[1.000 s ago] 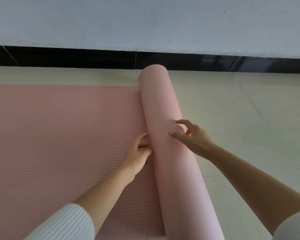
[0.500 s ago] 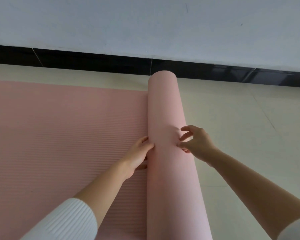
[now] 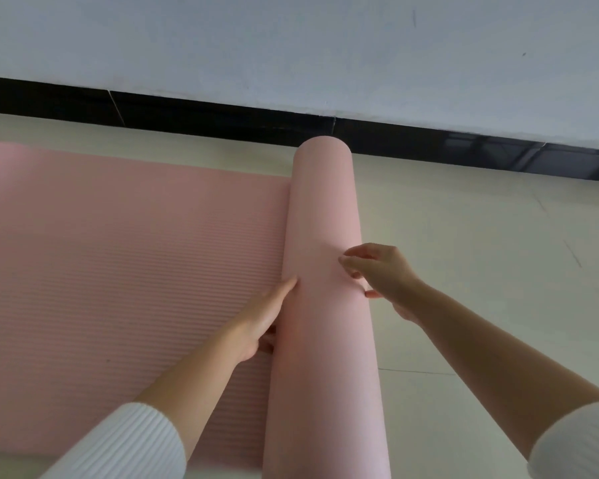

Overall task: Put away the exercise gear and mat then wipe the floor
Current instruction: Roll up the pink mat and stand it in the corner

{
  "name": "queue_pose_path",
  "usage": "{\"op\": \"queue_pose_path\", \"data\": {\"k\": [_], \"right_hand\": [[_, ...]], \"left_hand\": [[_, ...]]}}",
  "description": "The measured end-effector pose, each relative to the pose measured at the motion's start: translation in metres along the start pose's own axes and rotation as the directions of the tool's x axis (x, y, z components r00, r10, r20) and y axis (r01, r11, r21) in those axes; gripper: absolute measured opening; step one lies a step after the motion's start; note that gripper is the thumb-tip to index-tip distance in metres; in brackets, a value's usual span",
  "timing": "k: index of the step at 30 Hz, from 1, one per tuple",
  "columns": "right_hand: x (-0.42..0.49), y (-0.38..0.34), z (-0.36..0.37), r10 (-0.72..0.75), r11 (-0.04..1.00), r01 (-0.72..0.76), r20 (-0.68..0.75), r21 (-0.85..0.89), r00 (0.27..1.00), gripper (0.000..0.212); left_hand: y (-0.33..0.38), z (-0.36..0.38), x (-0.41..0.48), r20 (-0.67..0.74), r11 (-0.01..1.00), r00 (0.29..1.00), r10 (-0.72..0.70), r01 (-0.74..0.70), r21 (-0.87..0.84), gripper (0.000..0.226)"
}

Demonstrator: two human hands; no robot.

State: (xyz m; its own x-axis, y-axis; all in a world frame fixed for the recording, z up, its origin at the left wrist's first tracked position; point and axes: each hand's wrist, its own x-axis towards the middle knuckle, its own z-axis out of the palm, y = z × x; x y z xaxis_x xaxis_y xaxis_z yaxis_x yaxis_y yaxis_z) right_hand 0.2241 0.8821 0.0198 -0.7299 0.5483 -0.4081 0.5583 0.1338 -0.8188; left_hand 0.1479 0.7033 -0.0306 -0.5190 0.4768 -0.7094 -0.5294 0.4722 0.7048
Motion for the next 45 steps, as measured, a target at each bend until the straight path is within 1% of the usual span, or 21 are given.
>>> {"op": "queue_pose_path", "data": {"k": [2, 4, 7, 10, 12, 14, 18, 21, 23, 24, 26, 28, 31, 33, 34, 36, 38, 40, 42, 44, 45], "right_hand": [[0.004, -0.003, 0.009, -0.002, 1.0, 0.002, -0.003, 0.023, 1.0, 0.027], [0.008, 0.0, 0.016, 0.031, 1.0, -0.03, -0.072, 0.008, 0.997, 0.039], [0.008, 0.012, 0.014, 0.103, 0.99, -0.114, -0.121, -0.082, 0.987, 0.054], [-0.002, 0.015, 0.001, 0.177, 0.966, -0.178, -0.022, -0.187, 0.984, 0.049], [-0.007, 0.016, -0.009, 0.254, 0.964, -0.245, 0.078, -0.107, 0.964, 0.051], [-0.01, 0.019, -0.017, 0.289, 0.957, -0.288, 0.121, -0.028, 0.95, 0.053], [-0.009, 0.028, -0.023, 0.261, 0.965, -0.261, 0.102, -0.014, 0.96, 0.051], [-0.006, 0.029, -0.017, 0.204, 0.974, -0.2, 0.027, -0.103, 0.979, 0.05], [-0.005, 0.026, -0.011, 0.145, 0.981, -0.144, 0.001, -0.131, 0.989, 0.049], [-0.004, 0.023, -0.009, 0.117, 0.984, -0.116, 0.0, -0.136, 0.993, 0.048], [-0.004, 0.018, -0.005, 0.073, 0.984, -0.072, 0.0, -0.164, 0.997, 0.043], [-0.007, 0.011, 0.001, 0.043, 0.981, -0.041, 0.005, -0.191, 0.999, 0.04], [-0.008, -0.004, 0.015, 0.015, 0.986, -0.006, 0.051, -0.166, 0.999, 0.039], [-0.008, -0.017, 0.026, 0.006, 0.99, 0.008, 0.102, -0.139, 0.995, 0.038], [-0.007, -0.023, 0.032, 0.011, 0.994, 0.004, 0.134, -0.111, 0.991, 0.038], [-0.007, -0.032, 0.043, 0.041, 0.999, -0.039, 0.209, -0.016, 0.977, 0.038], [-0.007, -0.04, 0.054, 0.044, 0.996, -0.064, 0.259, 0.069, 0.965, 0.037], [-0.005, -0.048, 0.065, 0.035, 0.981, -0.075, 0.22, 0.179, 0.975, 0.041], [-0.001, -0.054, 0.074, 0.103, 0.947, -0.142, 0.147, 0.289, 0.984, 0.048], [0.0, -0.055, 0.085, 0.184, 0.933, -0.218, 0.141, 0.285, 0.973, 0.057], [-0.001, -0.055, 0.091, 0.2, 0.952, -0.226, 0.139, 0.205, 0.97, 0.059]], "left_hand": [[-0.002, -0.002, -0.007, 0.044, 0.997, 0.997, -0.068, 0.066, 0.039, 0.069], [-0.006, -0.004, -0.007, 0.067, 0.995, 0.993, -0.096, 0.094, 0.042, 0.078], [-0.01, -0.004, 0.0, 0.064, 0.998, 0.998, -0.021, 0.018, 0.056, 0.083], [-0.012, 0.004, 0.002, 0.039, 0.999, 0.999, 0.038, -0.039, 0.037, 0.099], [-0.011, 0.011, 0.002, 0.029, 0.998, 0.998, 0.059, -0.06, 0.005, 0.093], [-0.01, 0.018, 0.005, 0.029, 0.996, 0.997, 0.077, -0.076, -0.041, 0.08], [-0.016, 0.023, 0.006, 0.026, 0.994, 0.995, 0.098, -0.097, -0.057, 0.067], [-0.023, 0.013, 0.008, 0.032, 0.997, 0.996, 0.078, -0.078, -0.016, 0.066], [-0.024, 0.007, 0.006, 0.032, 0.997, 0.997, 0.072, -0.071, -0.032, 0.059], [-0.025, 0.003, 0.006, -0.004, 0.995, 0.997, 0.08, -0.08, -0.052, 0.057], [-0.023, -0.006, 0.006, -0.153, 0.985, 0.979, 0.133, -0.147, -0.086, 0.059], [-0.018, -0.018, 0.006, -0.288, 0.964, 0.929, 0.233, -0.261, -0.06, 0.055], [-0.009, -0.032, 0.0, -0.33, 0.934, 0.883, 0.333, -0.356, -0.009, 0.041], [-0.006, -0.039, -0.009, -0.332, 0.947, 0.902, 0.275, -0.313, -0.066, 0.021], [-0.006, -0.043, -0.012, -0.326, 0.962, 0.922, 0.209, -0.254, -0.103, 0.018], [-0.009, -0.058, -0.015, -0.278, 0.984, 0.953, 0.118, -0.149, -0.096, 0.042], [-0.01, -0.071, -0.017, -0.204, 0.992, 0.972, 0.115, -0.123, -0.025, 0.056], [-0.009, -0.08, -0.022, -0.106, 0.989, 0.984, 0.142, -0.137, 0.05, 0.058], [-0.011, -0.088, -0.023, -0.078, 0.987, 0.984, 0.159, -0.155, 0.051, 0.064], [-0.012, -0.099, -0.022, -0.115, 0.988, 0.981, 0.155, -0.151, 0.039, 0.083], [-0.012, -0.105, -0.023, -0.136, 0.987, 0.978, 0.159, -0.156, 0.032, 0.096]]}}
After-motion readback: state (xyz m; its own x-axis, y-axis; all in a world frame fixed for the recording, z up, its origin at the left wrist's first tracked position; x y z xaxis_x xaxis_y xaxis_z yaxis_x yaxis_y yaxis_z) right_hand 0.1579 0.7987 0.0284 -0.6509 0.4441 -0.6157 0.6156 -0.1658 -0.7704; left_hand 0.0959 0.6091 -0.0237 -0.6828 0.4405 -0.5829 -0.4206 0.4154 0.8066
